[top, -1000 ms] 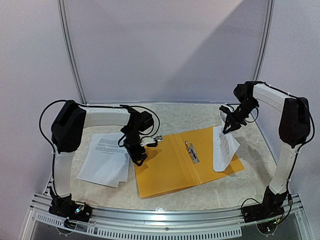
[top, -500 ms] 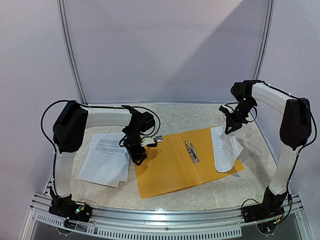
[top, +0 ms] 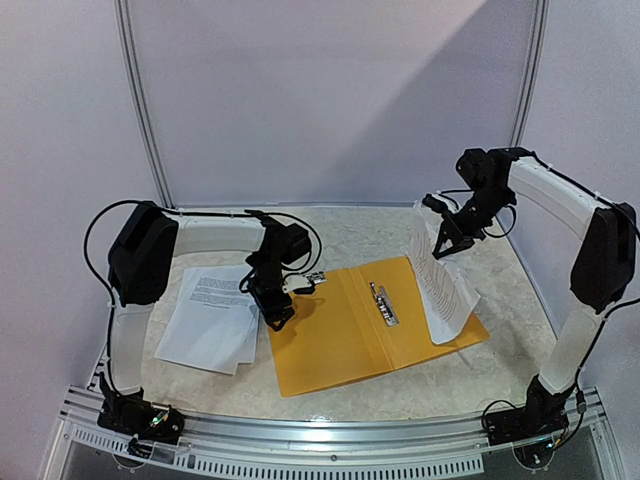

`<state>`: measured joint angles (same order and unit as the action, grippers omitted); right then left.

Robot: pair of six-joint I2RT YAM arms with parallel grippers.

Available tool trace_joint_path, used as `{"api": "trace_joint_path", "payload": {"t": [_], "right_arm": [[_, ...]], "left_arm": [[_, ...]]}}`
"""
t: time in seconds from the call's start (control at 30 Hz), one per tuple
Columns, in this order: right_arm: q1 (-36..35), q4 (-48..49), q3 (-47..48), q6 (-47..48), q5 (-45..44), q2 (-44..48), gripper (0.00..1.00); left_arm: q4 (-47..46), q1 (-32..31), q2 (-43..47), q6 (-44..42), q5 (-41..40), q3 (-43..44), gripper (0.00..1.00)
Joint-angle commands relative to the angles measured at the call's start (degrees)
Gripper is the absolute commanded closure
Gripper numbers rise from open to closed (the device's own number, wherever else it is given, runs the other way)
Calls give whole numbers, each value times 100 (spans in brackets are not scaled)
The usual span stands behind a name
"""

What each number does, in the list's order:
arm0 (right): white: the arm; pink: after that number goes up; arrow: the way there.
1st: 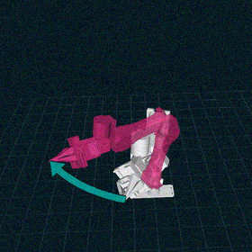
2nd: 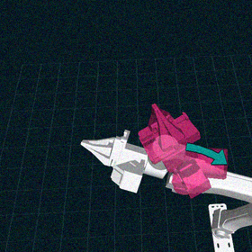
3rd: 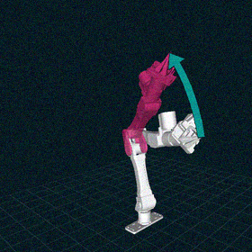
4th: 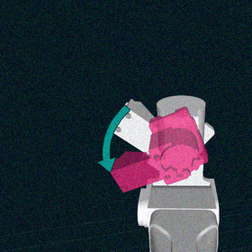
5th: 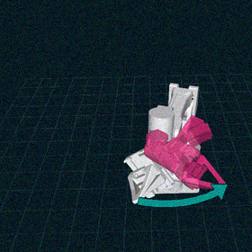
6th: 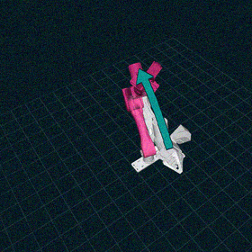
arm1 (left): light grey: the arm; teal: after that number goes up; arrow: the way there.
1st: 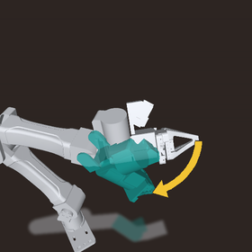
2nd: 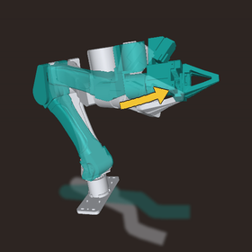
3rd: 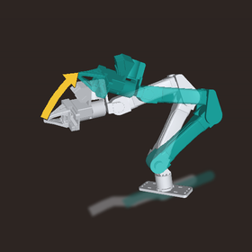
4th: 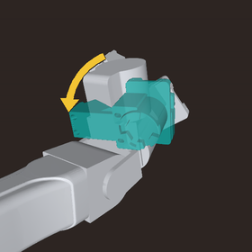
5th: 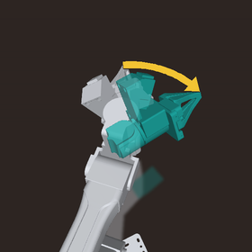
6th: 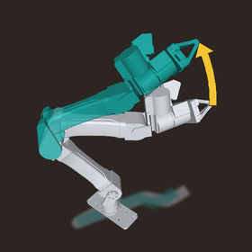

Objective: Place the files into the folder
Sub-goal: Place the file in the spring clip on the folder.

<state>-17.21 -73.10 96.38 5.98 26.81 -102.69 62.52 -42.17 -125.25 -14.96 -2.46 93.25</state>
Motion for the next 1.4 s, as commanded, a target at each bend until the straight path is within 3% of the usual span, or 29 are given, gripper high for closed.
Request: {"api": "trace_joint_path", "payload": {"t": [0.0,0.23,0.63,1.37], "right_arm": [[10,18,201,-103,705,351,100],[-1,233,141,-196,1517,540,100],[98,211,-252,-358,819,227,100],[134,328,-118,-435,892,192,100]], "left_arm": [[-197,-123,-465,5,-44,-138,20],[-193,-125,-465,-10,-70,-132,20],[-213,-125,-437,-21,-57,-176,20],[-188,-186,-518,-33,-61,-141,20]]}}
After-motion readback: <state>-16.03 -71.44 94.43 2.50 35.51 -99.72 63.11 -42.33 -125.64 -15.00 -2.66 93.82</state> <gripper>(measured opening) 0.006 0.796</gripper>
